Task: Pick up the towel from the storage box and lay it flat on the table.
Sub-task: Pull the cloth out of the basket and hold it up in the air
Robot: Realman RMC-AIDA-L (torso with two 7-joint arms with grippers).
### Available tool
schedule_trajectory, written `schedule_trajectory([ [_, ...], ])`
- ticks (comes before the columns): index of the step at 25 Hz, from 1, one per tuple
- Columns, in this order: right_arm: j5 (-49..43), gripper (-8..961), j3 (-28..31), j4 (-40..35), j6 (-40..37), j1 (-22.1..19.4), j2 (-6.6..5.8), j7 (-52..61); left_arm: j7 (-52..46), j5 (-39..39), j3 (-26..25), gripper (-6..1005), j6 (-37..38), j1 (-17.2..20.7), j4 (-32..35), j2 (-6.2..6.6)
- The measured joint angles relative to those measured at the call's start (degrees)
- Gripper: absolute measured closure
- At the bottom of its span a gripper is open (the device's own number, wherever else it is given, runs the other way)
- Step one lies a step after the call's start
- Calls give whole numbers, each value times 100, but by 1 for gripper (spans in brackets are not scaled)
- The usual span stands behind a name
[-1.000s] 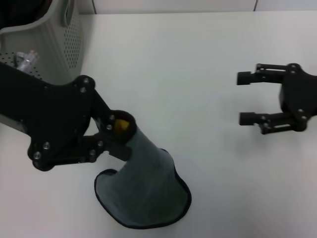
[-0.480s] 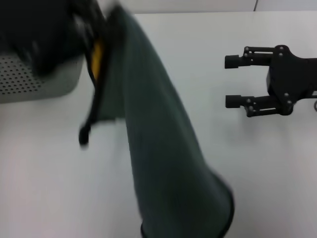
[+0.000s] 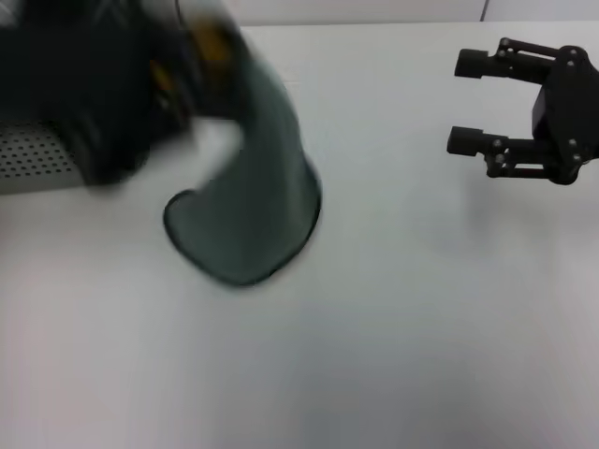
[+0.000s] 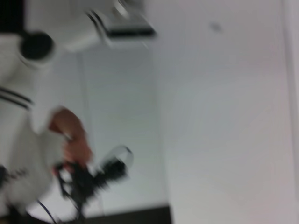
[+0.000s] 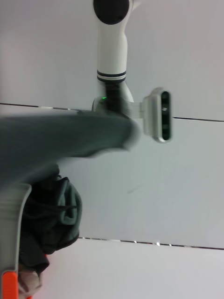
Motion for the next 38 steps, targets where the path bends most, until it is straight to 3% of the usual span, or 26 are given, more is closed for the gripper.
schedule_trajectory([
  [2,1,203,17,5,-52,-45,1,-3,-21,450,651,986,23,-133,60,115],
  [3,1,203,18,-1,-66,-71,1,-4,-90,713,872,986,-31,-204,68,115],
  [5,6,203,19,-10,-74,-115,4,-5,-211,1045,930,987,-237,-258,74,-18],
  [7,40,203,19,4,-64,-146,0,-8,-204,1109,521,987,-502,-231,87,-245],
  [10,88,203,26,35,-43,-209,-17,-22,58,666,-547,987,-619,-149,57,-453],
  [14,149,204,55,71,-6,-238,-15,-108,234,188,-827,985,-518,-106,-148,-360],
  [19,166,204,93,75,13,-218,15,-171,249,185,-964,983,-555,-138,-289,-374],
  [24,174,204,96,75,-32,-202,17,-174,510,220,-298,986,-242,-214,-372,-122],
  [27,191,204,97,75,-44,-211,33,-175,484,150,-383,986,-299,-218,-378,-176],
  [28,193,204,95,76,-53,-222,54,-175,466,122,-506,986,-360,-216,-380,-232],
  [29,194,205,84,77,-56,-230,73,-175,438,84,-794,986,-542,-204,-406,-369],
  [33,179,205,46,187,-28,-231,156,-272,430,67,-1021,986,-701,-212,-495,-454],
  [38,174,205,49,296,7,-208,227,-415,528,112,-659,986,-446,-233,-525,-285],
])
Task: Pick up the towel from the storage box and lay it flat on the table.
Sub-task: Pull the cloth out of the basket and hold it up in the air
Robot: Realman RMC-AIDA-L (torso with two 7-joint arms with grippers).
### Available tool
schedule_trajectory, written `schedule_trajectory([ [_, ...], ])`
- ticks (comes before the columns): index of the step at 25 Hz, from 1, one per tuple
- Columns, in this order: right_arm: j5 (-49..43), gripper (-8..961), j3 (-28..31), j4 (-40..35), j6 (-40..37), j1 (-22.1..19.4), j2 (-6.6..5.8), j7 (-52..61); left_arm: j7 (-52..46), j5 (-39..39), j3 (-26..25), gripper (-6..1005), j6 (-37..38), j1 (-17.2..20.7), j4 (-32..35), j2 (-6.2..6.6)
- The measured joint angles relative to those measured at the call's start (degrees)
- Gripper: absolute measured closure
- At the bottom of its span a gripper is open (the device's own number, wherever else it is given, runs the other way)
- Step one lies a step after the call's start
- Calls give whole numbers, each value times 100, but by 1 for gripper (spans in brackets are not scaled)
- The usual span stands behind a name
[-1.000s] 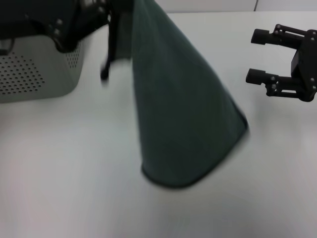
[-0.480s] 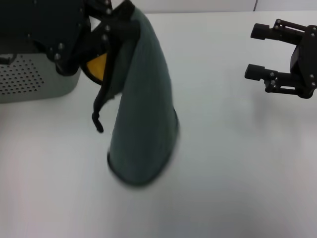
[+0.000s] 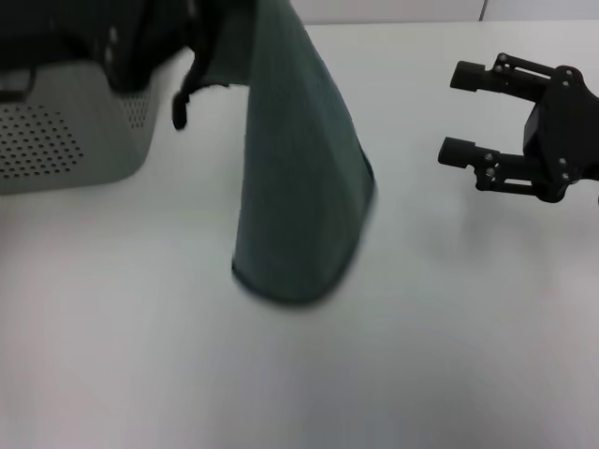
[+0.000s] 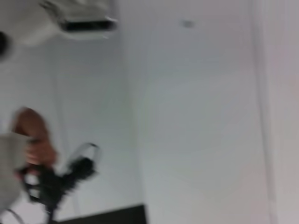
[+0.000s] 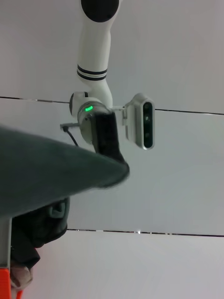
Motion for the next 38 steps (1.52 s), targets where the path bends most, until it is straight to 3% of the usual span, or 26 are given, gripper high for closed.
schedule_trajectory([
  [1,8,205,11,-1,2,0,0,0,102,8,447,986,335,-25,27,207],
  [2,13,204,22,-12,1,-1,-7,0,102,8,447,986,335,-25,27,207],
  [6,27,204,30,-22,-17,27,-110,7,251,-313,1733,986,525,-63,123,647],
  [8,23,203,7,1,-14,96,-154,33,253,-328,1790,986,525,-79,125,660],
  [18,-27,204,-147,64,193,299,-157,-39,517,-247,1791,987,511,-249,63,621],
  [24,-31,204,-813,66,705,580,-156,-117,720,-257,2023,987,521,-398,64,597],
  [26,-33,205,-1300,28,1175,733,-169,-125,732,-261,2060,987,520,-428,79,593],
  [30,-137,205,-1485,20,1693,783,-182,-130,742,-367,2039,987,516,-473,75,564],
  [34,-226,203,-1442,39,2226,638,-192,-128,745,-611,1697,987,508,-400,59,437],
  [38,-177,203,-1392,55,2039,485,-200,-7,749,-778,1027,987,499,-279,-1,209],
])
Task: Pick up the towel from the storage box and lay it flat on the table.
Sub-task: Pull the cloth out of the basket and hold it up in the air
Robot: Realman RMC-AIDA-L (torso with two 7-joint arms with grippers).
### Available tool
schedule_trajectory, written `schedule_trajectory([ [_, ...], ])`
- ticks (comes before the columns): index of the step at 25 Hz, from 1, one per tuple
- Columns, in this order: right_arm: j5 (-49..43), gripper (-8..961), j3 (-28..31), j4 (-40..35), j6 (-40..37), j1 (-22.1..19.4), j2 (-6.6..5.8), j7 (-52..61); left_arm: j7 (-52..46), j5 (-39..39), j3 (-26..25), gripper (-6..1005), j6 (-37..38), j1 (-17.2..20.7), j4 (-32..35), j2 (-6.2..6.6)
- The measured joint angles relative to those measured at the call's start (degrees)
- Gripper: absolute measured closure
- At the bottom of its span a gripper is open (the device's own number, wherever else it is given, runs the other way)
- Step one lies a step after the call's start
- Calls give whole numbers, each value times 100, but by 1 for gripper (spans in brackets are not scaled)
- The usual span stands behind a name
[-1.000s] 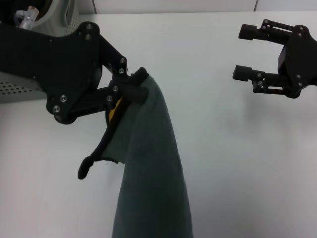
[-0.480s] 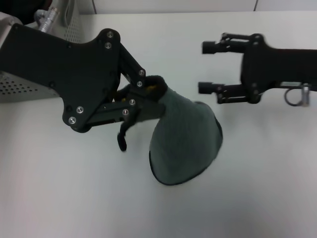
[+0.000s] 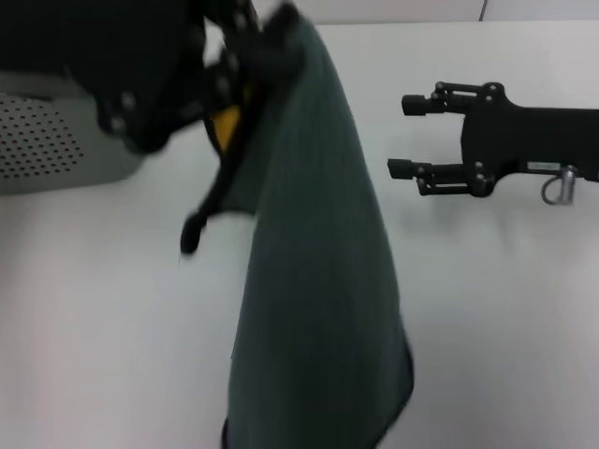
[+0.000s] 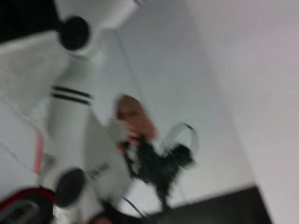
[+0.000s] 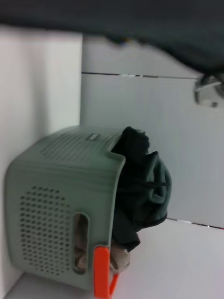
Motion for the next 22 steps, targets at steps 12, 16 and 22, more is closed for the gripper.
schedule_trajectory([
  [12,133,205,2074,404,-2049,-807,-54,525,380,-905,-1267,987,-15,136,-612,-417],
  [16,386,205,2328,1147,-2010,-693,-97,1062,992,-1299,-1263,987,-15,126,-904,-520],
  [22,373,205,2148,1756,-2083,-234,128,1413,1294,-1807,-1263,987,-15,96,-1159,-603],
])
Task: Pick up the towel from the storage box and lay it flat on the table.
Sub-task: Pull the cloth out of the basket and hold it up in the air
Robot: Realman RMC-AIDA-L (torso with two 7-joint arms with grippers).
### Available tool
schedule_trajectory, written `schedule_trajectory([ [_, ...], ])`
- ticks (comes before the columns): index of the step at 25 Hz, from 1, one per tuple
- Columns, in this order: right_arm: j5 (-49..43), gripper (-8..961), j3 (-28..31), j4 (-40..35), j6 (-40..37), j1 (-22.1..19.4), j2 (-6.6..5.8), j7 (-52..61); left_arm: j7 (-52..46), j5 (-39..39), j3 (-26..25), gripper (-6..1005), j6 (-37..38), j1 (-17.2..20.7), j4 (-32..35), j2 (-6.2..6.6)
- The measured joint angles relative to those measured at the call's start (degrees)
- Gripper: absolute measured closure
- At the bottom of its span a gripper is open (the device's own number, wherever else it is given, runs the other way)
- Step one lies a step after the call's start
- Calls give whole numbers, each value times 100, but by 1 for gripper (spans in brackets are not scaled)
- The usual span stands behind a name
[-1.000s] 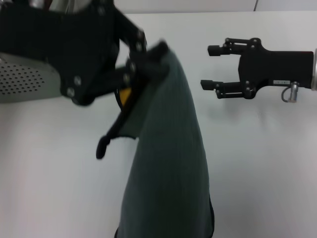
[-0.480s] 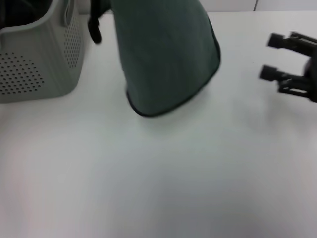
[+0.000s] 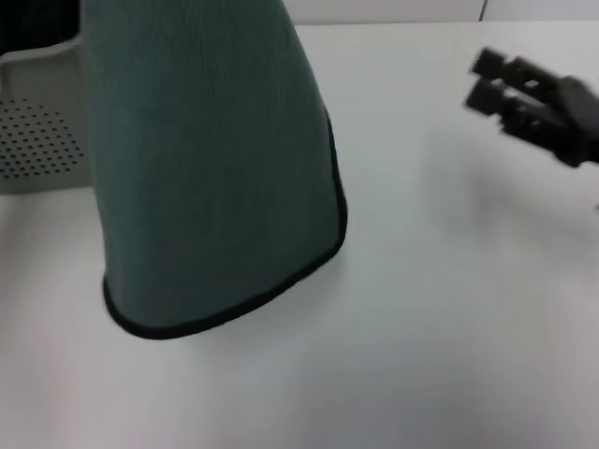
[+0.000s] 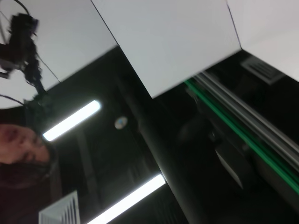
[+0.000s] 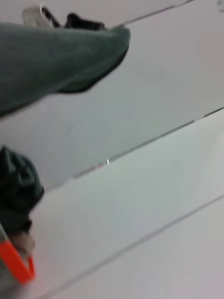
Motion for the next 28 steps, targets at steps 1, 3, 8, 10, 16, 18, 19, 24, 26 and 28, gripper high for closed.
schedule_trajectory([
  [1,-4,206,-65,4,-15,30,31,49,14,-106,-1,987,0,12,-6,-20],
  [3,-5,206,-412,40,-85,128,111,215,37,-247,-3,987,2,31,-7,-50],
  [8,39,206,-872,121,-274,274,116,703,69,-447,12,987,15,41,-11,-85],
  [10,115,206,-856,124,-346,282,107,764,70,-511,15,987,16,41,-11,-93],
  [16,270,207,-888,155,-403,420,100,945,123,-616,79,988,19,-14,14,-108],
  [18,255,207,-947,184,-394,494,121,1010,150,-623,80,988,19,-34,16,-111],
  [19,243,207,-990,193,-387,521,134,1034,154,-643,86,988,19,-43,17,-112],
  [24,230,208,-1132,268,-365,601,144,1061,169,-833,279,988,19,-60,10,-112],
  [26,229,208,-1177,270,-360,609,144,1063,196,-879,346,988,19,-45,18,-111],
  [28,237,248,-1199,271,-352,609,144,1064,205,-892,369,988,19,-32,22,-123],
])
